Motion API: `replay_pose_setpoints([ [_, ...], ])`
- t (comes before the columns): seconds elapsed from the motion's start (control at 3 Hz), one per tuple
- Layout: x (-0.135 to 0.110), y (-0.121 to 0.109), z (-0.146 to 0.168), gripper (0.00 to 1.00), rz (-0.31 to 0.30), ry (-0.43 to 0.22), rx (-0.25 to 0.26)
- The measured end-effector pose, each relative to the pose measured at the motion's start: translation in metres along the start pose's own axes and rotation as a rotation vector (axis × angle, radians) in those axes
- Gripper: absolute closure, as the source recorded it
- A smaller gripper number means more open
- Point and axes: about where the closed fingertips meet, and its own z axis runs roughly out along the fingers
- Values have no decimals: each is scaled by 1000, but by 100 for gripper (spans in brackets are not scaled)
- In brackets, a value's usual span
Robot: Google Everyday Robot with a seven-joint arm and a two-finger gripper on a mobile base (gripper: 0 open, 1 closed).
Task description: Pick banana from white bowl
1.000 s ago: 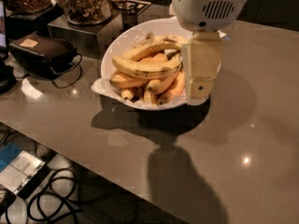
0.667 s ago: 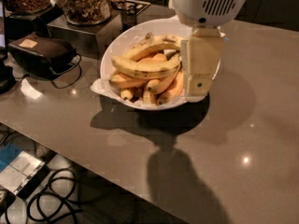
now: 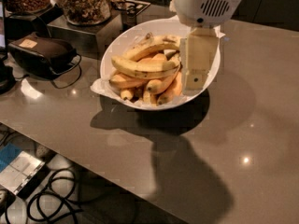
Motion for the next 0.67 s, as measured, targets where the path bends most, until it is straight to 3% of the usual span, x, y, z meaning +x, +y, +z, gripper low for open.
replay_pose_setpoints([
  [0.67, -2, -13, 19, 28, -10, 1, -38],
])
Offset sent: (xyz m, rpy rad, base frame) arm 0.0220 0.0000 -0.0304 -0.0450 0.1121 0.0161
